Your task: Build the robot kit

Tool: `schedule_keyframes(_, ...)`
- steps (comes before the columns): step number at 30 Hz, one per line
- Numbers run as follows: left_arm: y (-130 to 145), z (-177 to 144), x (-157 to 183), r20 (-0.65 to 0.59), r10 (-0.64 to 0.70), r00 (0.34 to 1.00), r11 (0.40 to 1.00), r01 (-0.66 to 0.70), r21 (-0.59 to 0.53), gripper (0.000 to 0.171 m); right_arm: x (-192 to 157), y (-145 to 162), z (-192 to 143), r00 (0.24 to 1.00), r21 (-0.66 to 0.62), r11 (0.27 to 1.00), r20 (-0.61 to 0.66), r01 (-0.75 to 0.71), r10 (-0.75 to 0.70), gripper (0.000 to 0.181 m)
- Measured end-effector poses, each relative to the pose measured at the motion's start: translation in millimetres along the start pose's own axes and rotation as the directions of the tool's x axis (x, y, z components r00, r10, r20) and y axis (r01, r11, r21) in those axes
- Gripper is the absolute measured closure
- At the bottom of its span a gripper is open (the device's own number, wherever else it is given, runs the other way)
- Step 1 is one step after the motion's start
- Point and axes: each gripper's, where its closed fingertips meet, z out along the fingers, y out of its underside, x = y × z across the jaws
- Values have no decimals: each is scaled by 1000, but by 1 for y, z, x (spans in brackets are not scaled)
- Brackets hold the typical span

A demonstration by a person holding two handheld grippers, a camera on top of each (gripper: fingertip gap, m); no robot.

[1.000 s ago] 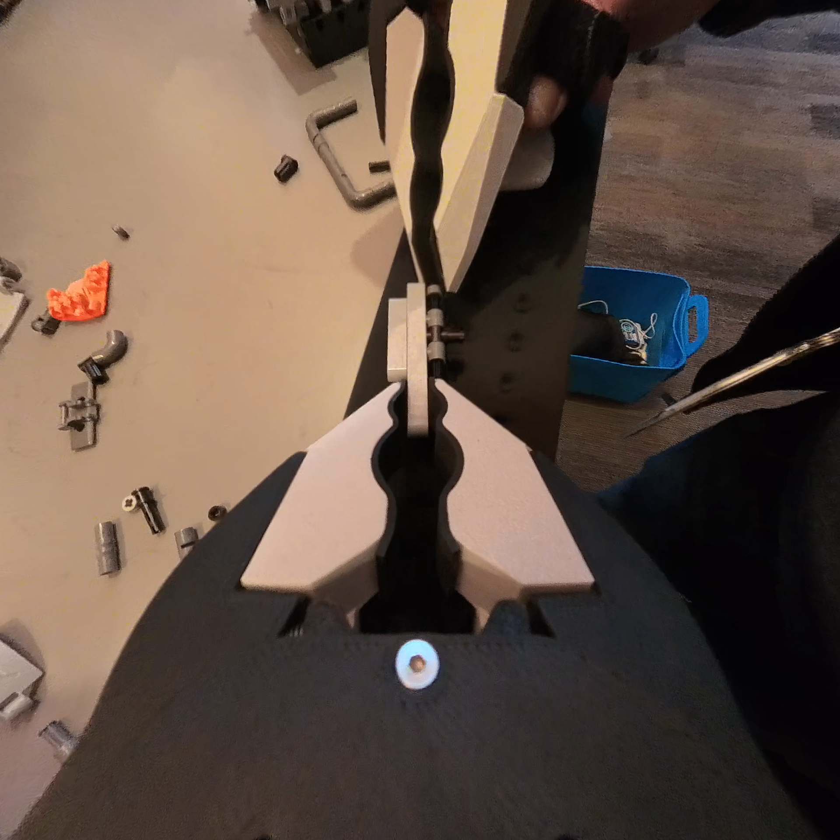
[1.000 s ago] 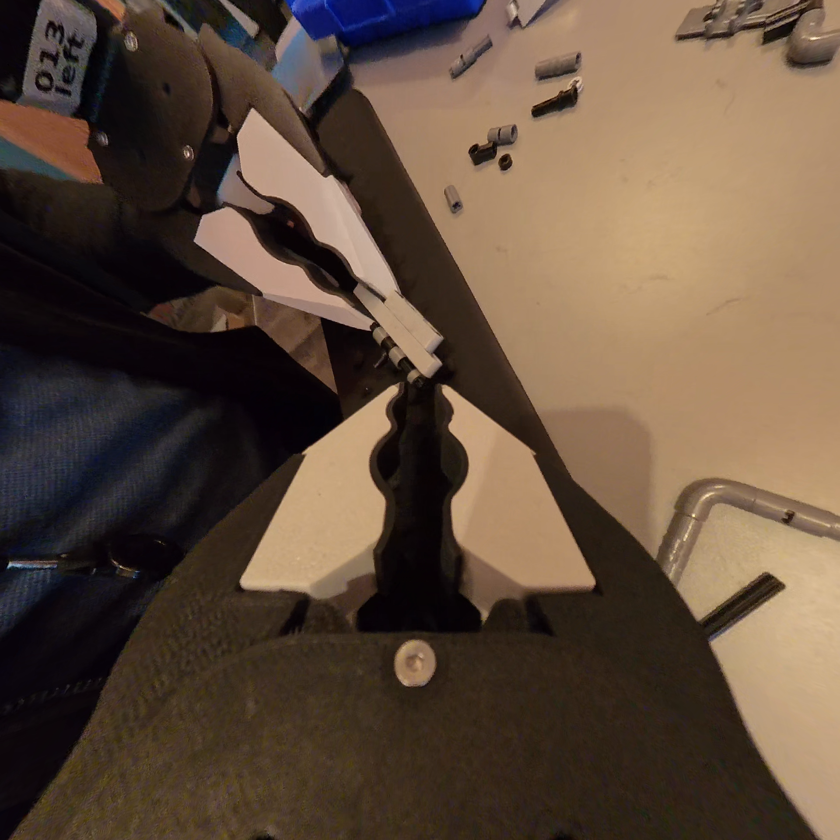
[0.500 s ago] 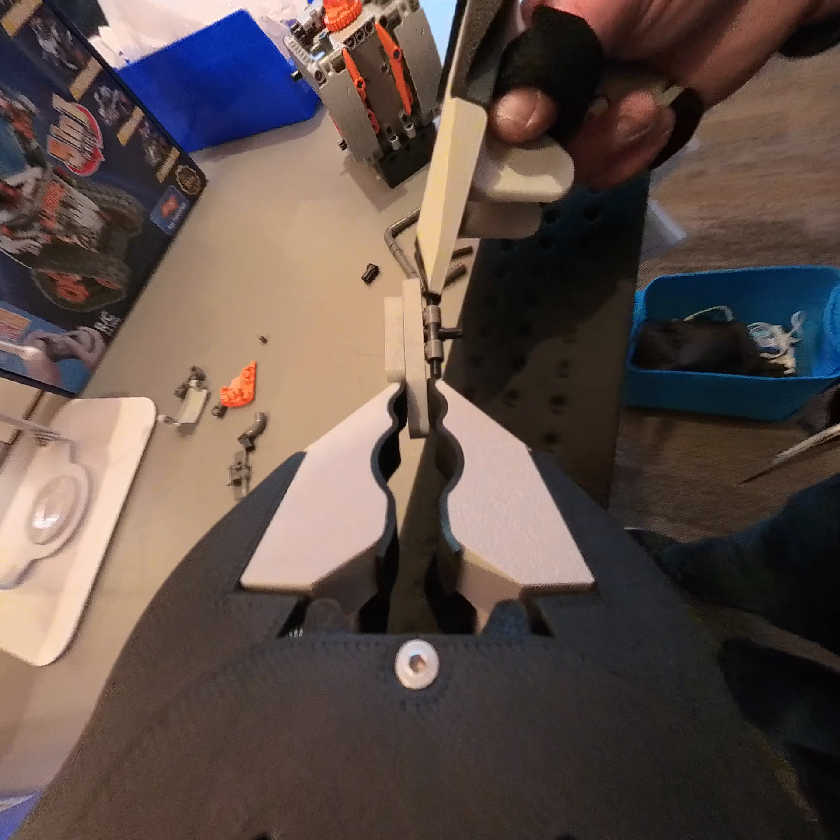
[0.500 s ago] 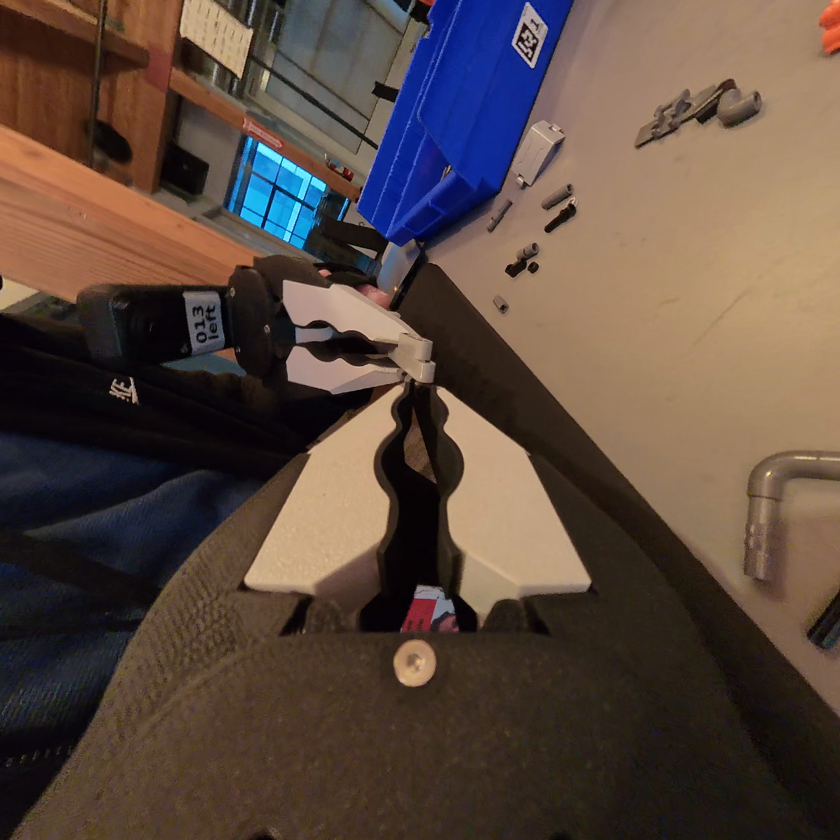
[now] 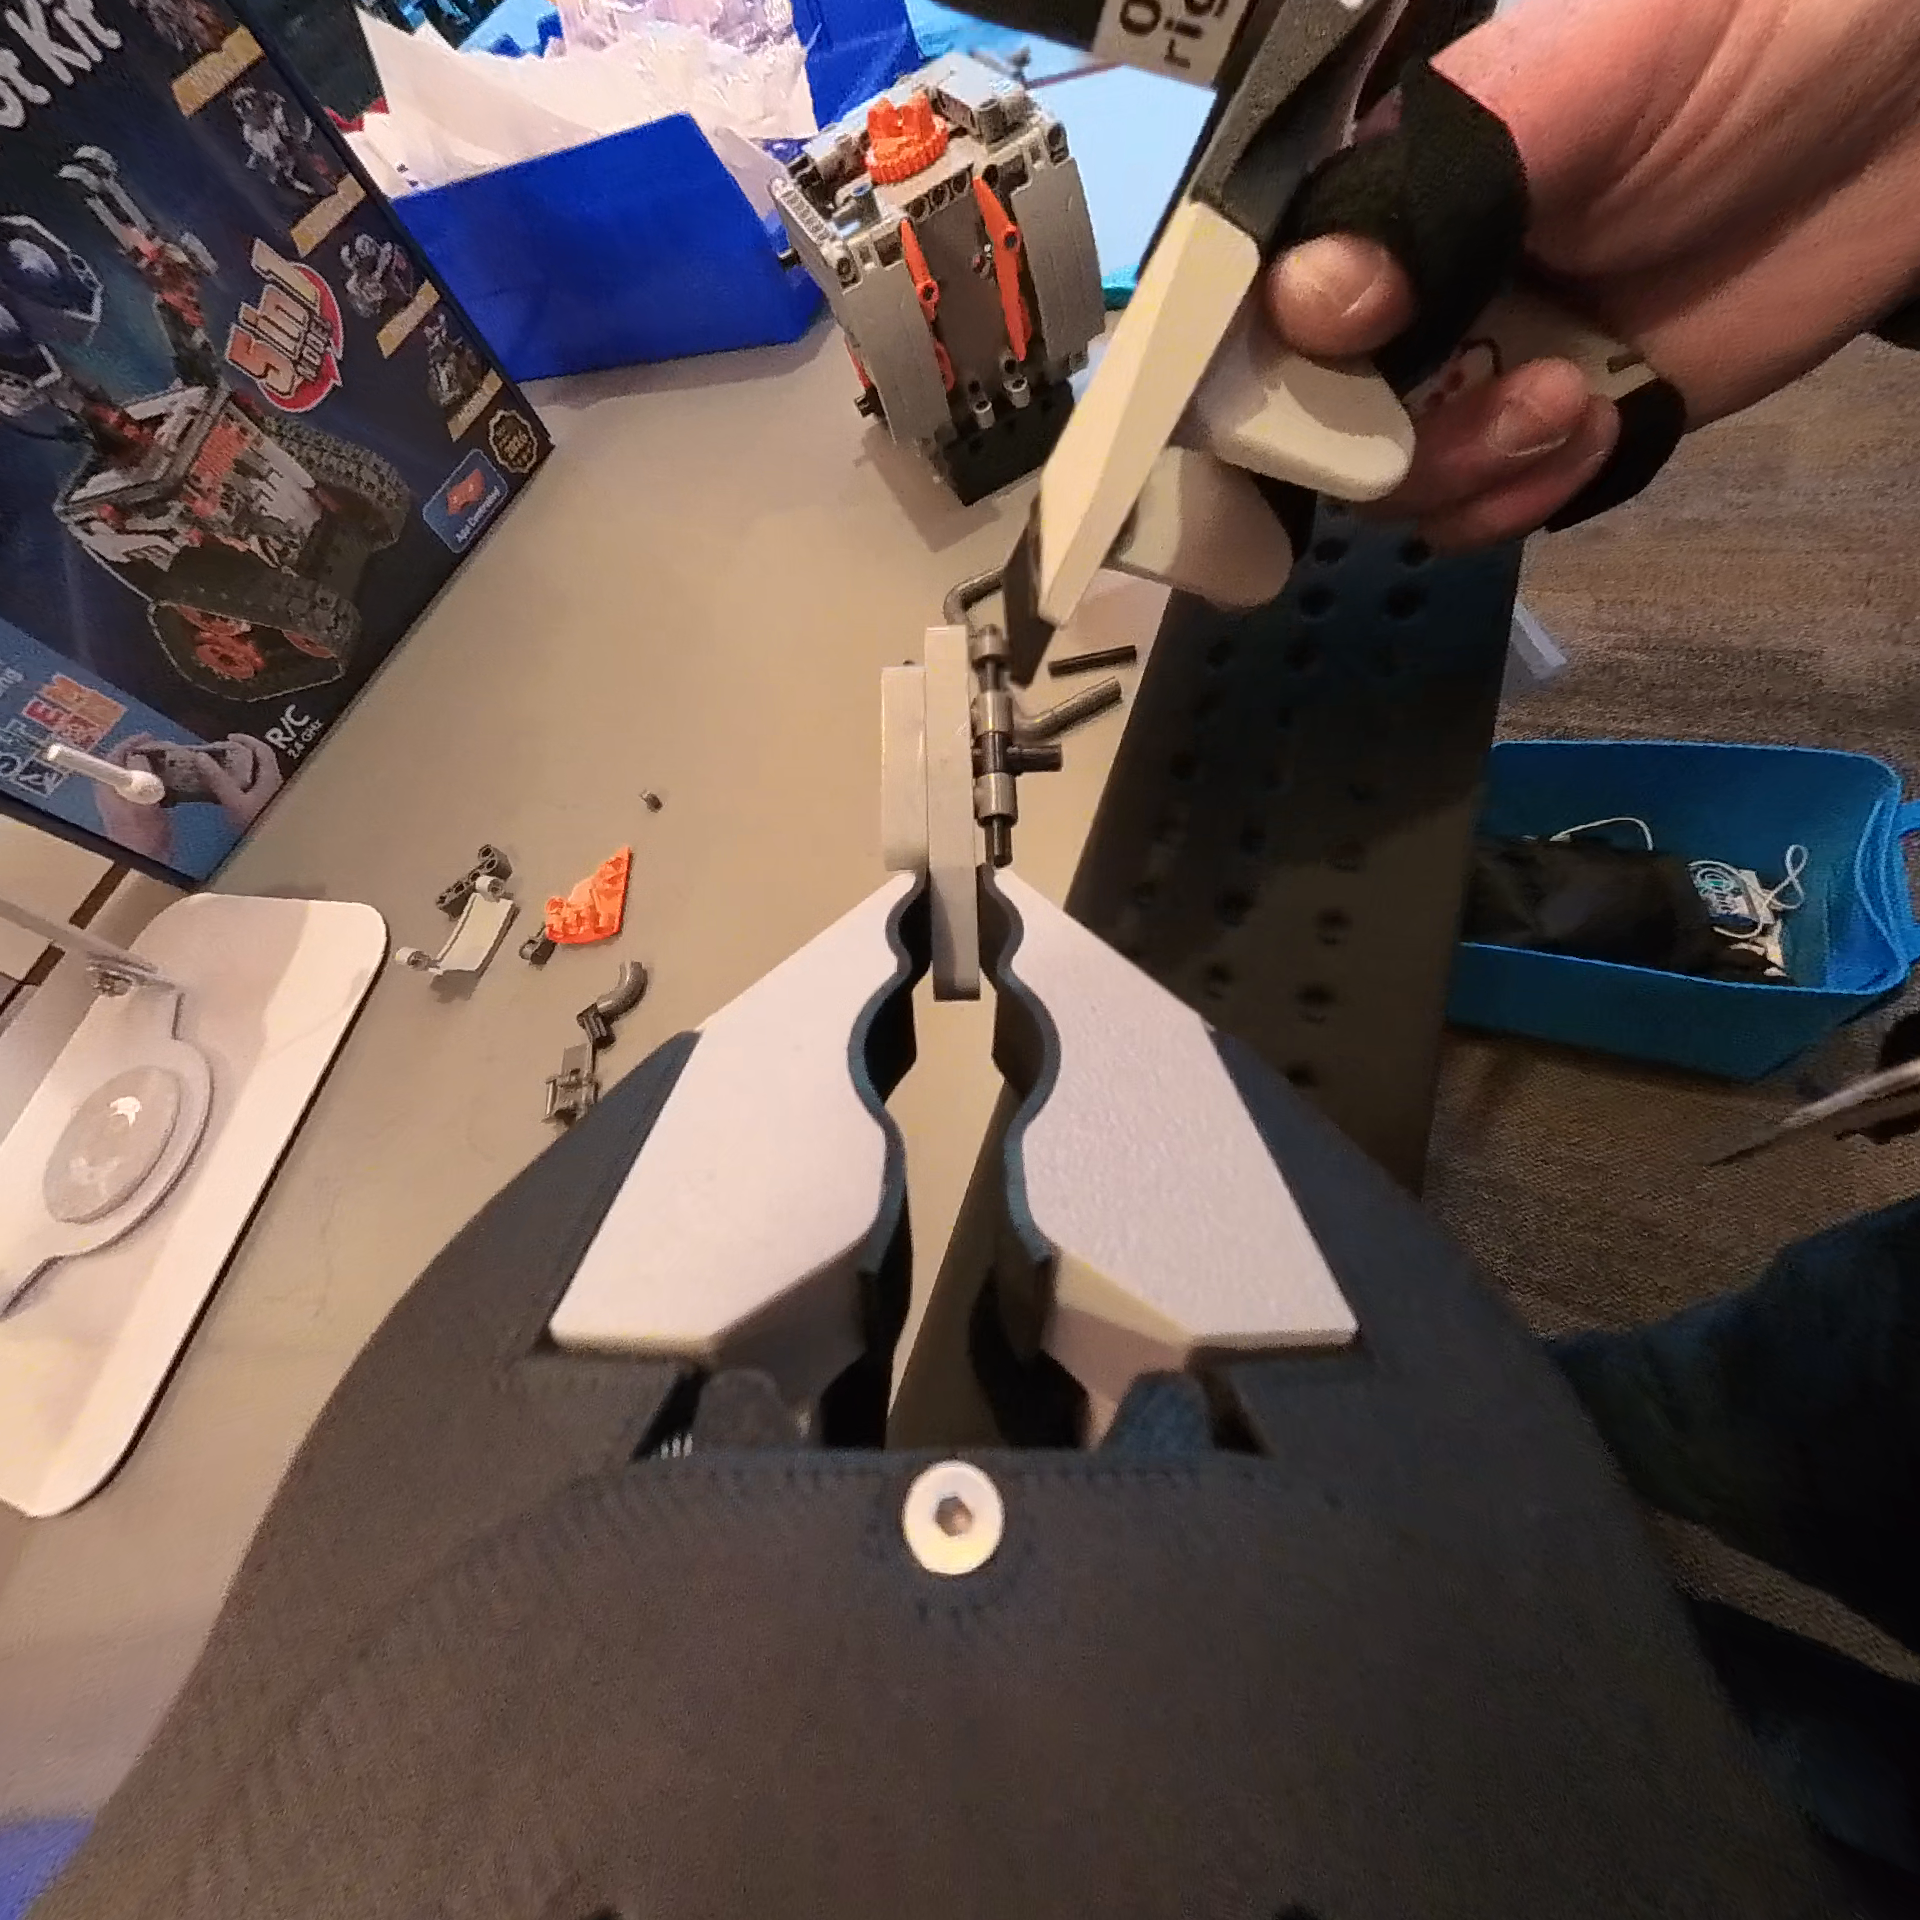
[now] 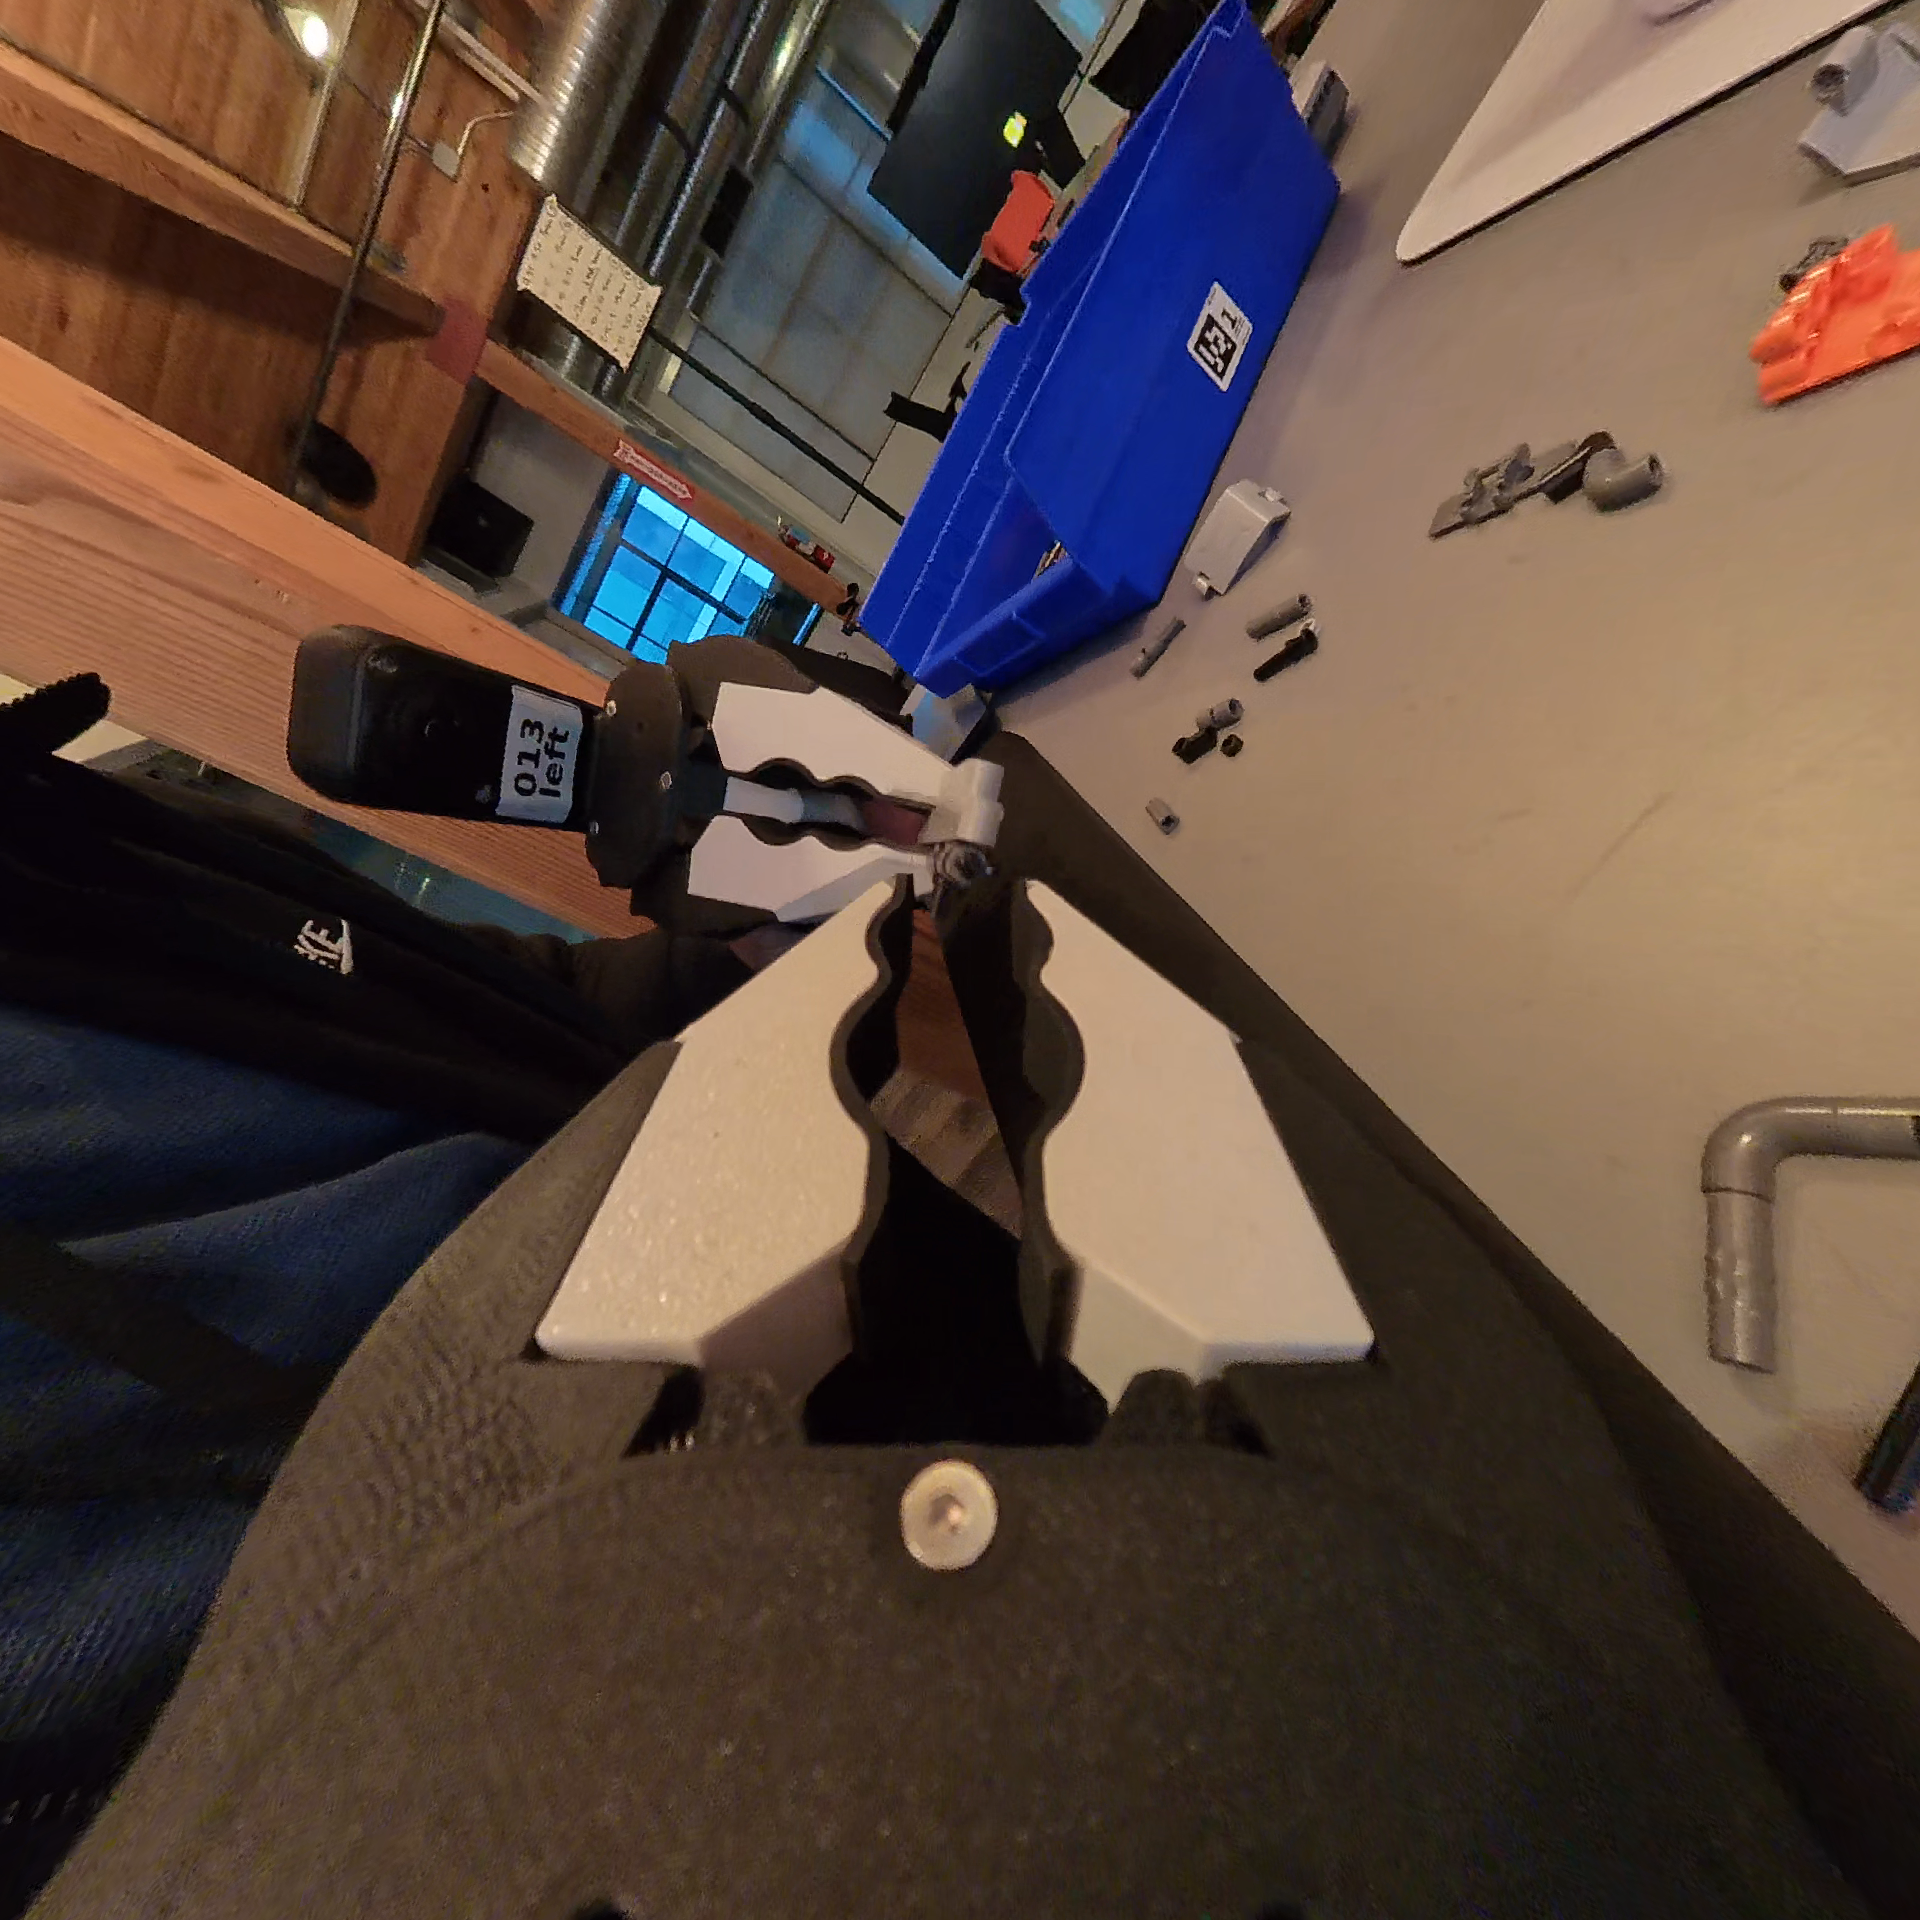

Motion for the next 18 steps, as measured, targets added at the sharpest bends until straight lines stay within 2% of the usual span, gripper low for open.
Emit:
schedule_keyframes(4,-5,3,3,-4,25,1000,1000,-25,2,165,-2,-3,2,1000,24,1000,6,-4,3,177)
schedule_keyframes(11,-13,5,4,-30,-2,1000,1000,3,29,165,-11,-6,-3,995,75,994,61,74,-79,177)
schedule_keyframes(15,-23,4,7,-117,-55,992,996,63,65,166,-18,-6,-9,977,77,983,118,168,-177,177)
schedule_keyframes(18,-25,7,8,-129,-46,991,997,53,58,166,-17,-8,-12,976,75,985,142,156,-166,177)
